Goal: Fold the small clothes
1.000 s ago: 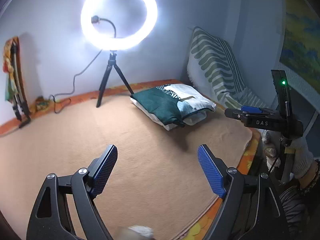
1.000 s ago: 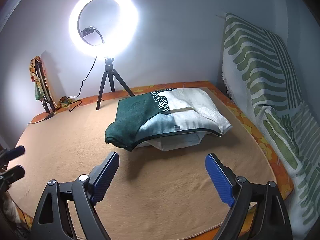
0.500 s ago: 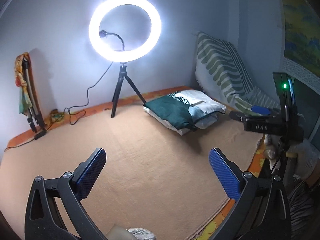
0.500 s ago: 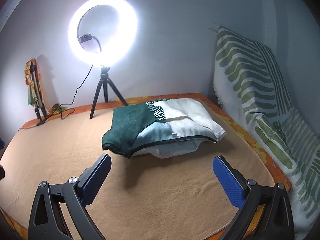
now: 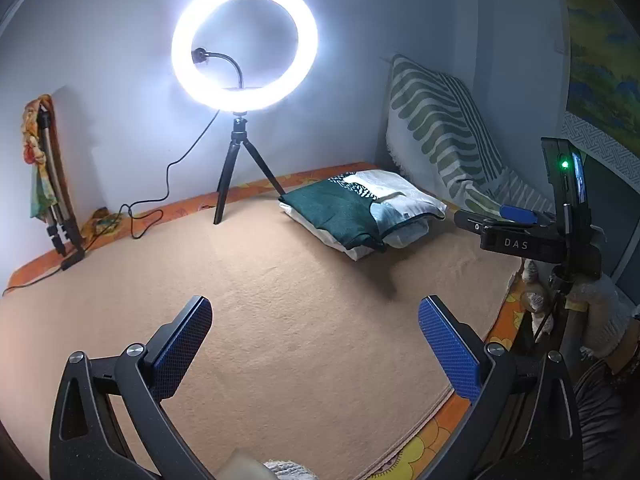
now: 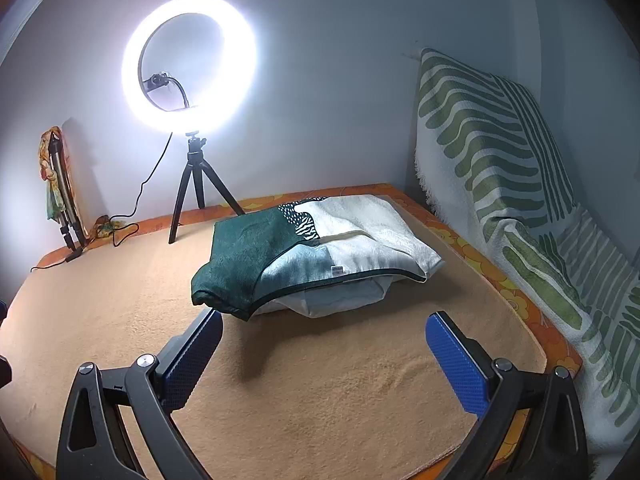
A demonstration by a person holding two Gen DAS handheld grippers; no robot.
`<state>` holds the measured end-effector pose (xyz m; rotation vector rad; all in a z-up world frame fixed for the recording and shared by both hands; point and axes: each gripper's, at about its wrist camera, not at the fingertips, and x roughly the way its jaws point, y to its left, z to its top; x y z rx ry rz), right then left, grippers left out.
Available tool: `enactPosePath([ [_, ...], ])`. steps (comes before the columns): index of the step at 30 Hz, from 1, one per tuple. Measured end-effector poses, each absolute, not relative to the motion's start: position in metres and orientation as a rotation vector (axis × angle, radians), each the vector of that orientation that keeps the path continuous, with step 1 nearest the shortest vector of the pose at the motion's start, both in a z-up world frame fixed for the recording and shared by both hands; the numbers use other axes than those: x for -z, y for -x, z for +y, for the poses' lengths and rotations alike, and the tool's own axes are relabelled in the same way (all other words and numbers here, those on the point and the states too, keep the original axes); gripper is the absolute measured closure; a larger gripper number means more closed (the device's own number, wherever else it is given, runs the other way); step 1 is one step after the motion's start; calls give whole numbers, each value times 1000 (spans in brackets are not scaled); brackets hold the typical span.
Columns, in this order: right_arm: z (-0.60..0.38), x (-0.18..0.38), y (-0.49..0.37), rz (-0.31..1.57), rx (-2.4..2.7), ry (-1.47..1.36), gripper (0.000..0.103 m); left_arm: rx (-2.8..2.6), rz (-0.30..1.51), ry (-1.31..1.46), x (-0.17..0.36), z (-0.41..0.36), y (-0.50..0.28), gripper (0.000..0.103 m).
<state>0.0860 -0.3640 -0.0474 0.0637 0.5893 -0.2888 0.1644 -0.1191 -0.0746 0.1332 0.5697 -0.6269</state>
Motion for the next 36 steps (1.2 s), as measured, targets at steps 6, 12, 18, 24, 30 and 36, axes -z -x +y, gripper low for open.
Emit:
enactPosePath([
  [6,-364,48,-89,591,284,-75,0,619,563,-134,74,-116,-164,0],
  [12,-364,48,-89,591,287,-78,0,620,562,-132,74,-117,-163,0],
  [18,-368,48,-87,590,293,-92,0,627,562,-133,73,-118,-163,0],
  [24,-369,48,-88,592,294,-93,0,630,560,-133,72,-118,-163,0],
  [30,-369,48,-88,594,292,-93,0,628,556,-134,72,-118,-162,0],
  [36,-369,48,-88,595,293,-94,0,631,551,-132,70,-118,-161,0],
])
